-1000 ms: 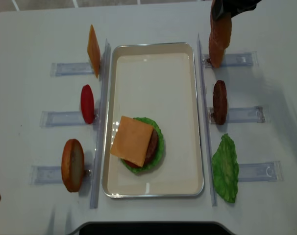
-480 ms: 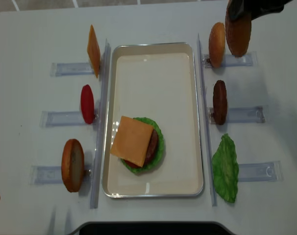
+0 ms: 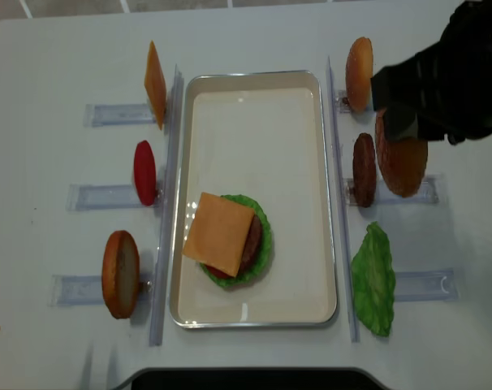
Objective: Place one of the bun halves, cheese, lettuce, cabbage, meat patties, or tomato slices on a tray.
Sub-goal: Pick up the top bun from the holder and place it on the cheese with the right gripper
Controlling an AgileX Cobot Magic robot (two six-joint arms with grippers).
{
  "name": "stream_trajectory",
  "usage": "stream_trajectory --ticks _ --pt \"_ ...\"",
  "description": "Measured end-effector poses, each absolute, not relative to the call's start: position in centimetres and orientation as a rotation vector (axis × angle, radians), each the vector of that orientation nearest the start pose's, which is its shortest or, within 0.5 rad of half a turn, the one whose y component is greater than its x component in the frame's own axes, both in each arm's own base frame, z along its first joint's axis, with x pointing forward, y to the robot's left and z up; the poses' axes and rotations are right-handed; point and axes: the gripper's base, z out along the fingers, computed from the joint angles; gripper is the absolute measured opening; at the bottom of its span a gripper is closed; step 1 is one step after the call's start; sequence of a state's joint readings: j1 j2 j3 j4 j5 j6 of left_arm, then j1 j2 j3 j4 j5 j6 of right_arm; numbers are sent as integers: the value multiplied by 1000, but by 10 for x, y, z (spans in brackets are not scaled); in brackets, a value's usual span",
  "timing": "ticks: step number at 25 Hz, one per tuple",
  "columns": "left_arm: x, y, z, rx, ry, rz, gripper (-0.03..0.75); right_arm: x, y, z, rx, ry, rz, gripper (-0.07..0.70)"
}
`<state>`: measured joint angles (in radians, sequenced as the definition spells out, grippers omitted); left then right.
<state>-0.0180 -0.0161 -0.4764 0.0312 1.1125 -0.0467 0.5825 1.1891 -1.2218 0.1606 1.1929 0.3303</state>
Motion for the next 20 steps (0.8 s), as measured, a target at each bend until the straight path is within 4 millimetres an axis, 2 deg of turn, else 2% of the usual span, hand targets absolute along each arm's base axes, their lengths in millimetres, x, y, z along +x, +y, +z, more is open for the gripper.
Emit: stream_trajectory --ticks 5,9,16,20 --pt "-7 3 267 -32 2103 -1 293 150 133 362 -312 2714 532 216" --pt "-7 3 267 -32 2103 -1 287 135 133 350 -316 2728 538 216" --pt "-7 3 267 -32 2103 -1 248 129 142 338 -360 2698 585 216" --pt "-7 3 267 -32 2103 -1 222 126 151 340 -395 2637 668 215"
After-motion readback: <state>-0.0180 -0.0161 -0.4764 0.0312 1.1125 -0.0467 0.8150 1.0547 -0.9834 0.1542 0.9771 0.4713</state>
